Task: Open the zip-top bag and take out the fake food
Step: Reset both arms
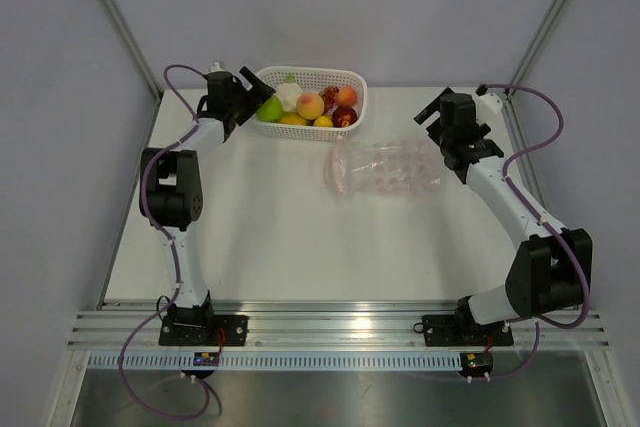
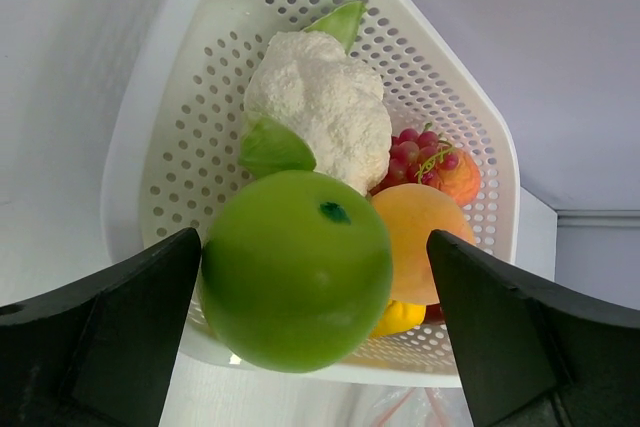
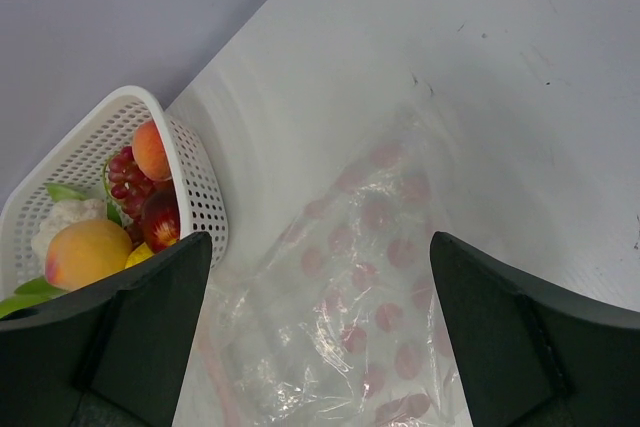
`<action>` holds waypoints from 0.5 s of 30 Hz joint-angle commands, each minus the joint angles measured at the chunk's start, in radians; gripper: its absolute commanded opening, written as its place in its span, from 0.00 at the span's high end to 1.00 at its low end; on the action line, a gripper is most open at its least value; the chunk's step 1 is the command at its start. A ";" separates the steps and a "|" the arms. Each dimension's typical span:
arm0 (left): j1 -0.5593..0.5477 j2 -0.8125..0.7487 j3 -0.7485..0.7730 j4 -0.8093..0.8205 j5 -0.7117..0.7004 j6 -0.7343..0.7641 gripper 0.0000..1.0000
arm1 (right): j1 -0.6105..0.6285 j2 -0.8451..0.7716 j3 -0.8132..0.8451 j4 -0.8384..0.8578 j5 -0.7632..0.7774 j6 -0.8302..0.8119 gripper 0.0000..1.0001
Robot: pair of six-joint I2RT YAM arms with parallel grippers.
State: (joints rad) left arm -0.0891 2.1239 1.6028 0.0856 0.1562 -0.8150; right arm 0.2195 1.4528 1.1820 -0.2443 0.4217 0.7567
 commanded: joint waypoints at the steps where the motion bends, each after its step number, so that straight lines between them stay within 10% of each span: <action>1: 0.022 -0.152 -0.016 -0.023 -0.029 0.022 0.01 | -0.006 -0.068 -0.037 0.010 -0.032 -0.005 0.02; 15: -0.006 -0.798 -0.535 -0.084 -0.037 -0.085 0.01 | -0.005 -0.290 -0.114 -0.082 -0.188 -0.100 0.01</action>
State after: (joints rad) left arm -0.0841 1.4502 1.1866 0.0055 0.1066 -0.8501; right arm 0.2184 1.2579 1.0779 -0.2920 0.2924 0.7044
